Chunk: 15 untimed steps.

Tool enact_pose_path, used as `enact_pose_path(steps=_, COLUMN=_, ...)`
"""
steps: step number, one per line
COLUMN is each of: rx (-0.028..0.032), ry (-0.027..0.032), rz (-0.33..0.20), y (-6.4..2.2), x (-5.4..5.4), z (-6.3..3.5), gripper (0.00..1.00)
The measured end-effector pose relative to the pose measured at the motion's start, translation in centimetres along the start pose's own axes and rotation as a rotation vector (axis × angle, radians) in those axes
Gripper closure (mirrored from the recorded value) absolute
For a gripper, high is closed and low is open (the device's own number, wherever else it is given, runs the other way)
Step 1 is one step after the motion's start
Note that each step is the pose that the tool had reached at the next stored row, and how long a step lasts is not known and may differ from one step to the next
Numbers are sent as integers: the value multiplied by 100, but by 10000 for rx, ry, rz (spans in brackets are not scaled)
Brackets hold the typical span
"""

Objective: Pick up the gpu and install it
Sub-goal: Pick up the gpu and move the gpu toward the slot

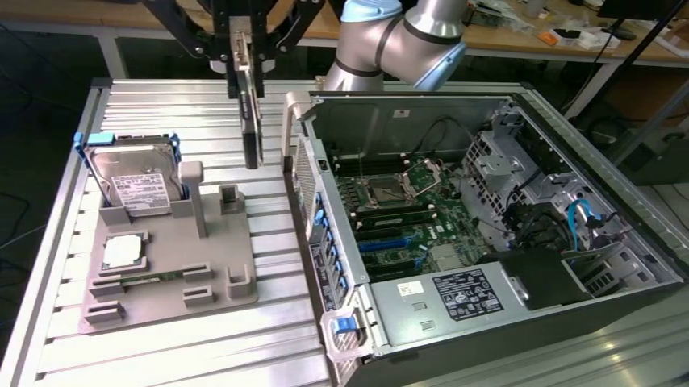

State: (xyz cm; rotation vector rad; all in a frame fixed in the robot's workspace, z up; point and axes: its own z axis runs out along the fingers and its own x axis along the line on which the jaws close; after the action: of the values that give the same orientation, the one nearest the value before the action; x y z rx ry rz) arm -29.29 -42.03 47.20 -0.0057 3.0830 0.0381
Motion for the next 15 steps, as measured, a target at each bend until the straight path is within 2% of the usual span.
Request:
enact_pose_path(steps=7, rx=0, ry=1, rz=1, y=-1, x=-292, z=18, gripper=73)
enact_pose_path(steps=15, rx=0, ry=1, rz=1, y=-3, x=-495, z=51, gripper=73)
